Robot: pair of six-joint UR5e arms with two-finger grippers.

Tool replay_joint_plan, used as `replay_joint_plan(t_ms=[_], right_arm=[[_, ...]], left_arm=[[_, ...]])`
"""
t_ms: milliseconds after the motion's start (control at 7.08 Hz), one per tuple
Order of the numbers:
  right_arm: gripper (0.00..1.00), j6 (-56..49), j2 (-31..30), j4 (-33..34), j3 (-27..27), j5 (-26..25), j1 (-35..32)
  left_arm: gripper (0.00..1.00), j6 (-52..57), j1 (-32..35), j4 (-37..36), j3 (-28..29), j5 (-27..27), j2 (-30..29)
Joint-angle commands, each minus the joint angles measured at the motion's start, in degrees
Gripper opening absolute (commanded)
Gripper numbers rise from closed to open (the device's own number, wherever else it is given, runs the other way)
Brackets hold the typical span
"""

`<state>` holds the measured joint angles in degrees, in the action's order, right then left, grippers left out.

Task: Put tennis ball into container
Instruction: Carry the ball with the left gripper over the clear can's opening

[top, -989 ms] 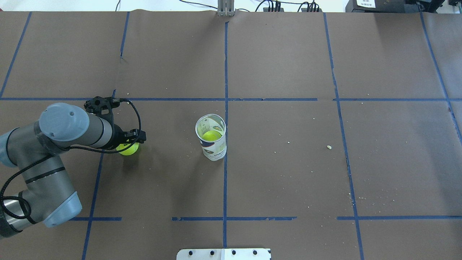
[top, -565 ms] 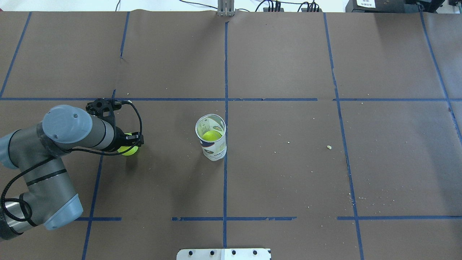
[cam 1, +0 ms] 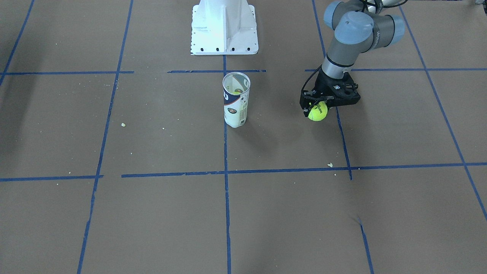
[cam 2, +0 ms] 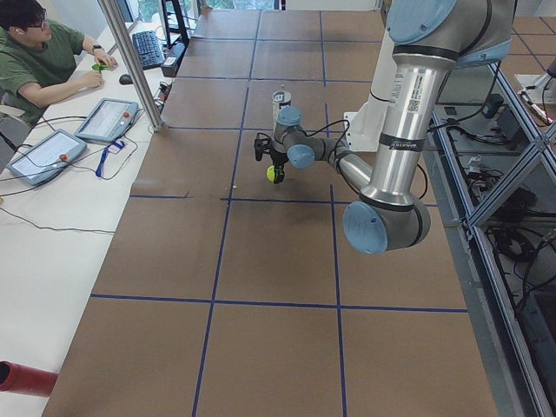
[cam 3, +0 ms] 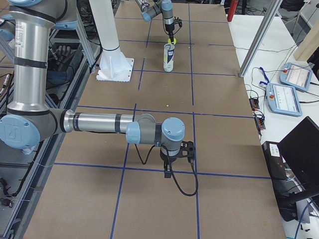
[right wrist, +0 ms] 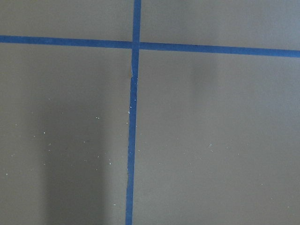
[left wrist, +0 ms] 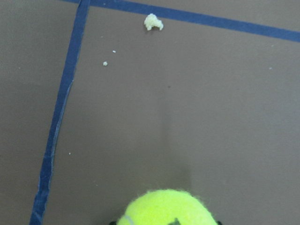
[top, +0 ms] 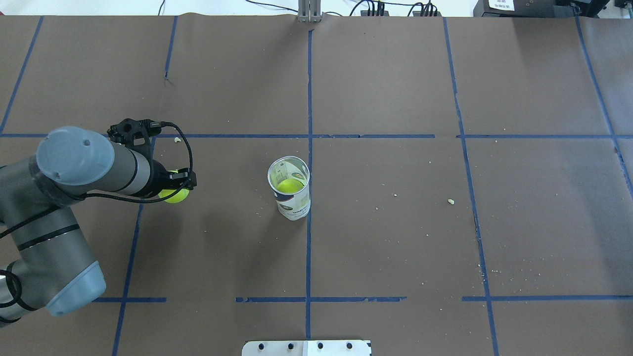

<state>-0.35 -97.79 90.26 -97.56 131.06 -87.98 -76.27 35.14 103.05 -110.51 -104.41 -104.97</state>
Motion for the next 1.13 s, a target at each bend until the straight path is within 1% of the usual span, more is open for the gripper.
replay_joint_plan(t_ms=[0, 283, 424, 565, 707, 848, 989], right_arm=[[1.0, 0.0, 0.0, 0.0, 0.0, 0.0, 0.0], [1.0, 0.0, 0.1, 0.0, 0.0, 0.0, 0.0], [1.0, 0.0, 0.0, 0.0, 0.0, 0.0, 0.0], [1.0, 0.0, 0.1, 0.0, 0.0, 0.0, 0.0], [1.0, 0.0, 0.1, 0.0, 0.0, 0.0, 0.0], [1.0, 0.0, 0.0, 0.0, 0.0, 0.0, 0.0], [1.0, 0.0, 0.1, 0.0, 0.0, 0.0, 0.0]], left_arm=[[0.0, 0.2, 3.2, -14.5, -5.7, -0.5, -8.3], [0.0, -0.5, 3.5, -27.4, -8.2, -4.5, -17.1], [0.0, -2.6, 3.2, -35.9, -7.4, -5.5, -24.5], [0.0, -5.8, 3.1, -38.9, -7.2, -6.8, -28.8], [0.0, -11.0, 2.9, -38.9, -2.0, -7.1, -34.2], [0.0, -14.0, 1.7, -38.8, 4.2, -7.1, -39.3], [0.0, -14.6, 0.7, -38.7, 6.3, -6.9, -41.0]])
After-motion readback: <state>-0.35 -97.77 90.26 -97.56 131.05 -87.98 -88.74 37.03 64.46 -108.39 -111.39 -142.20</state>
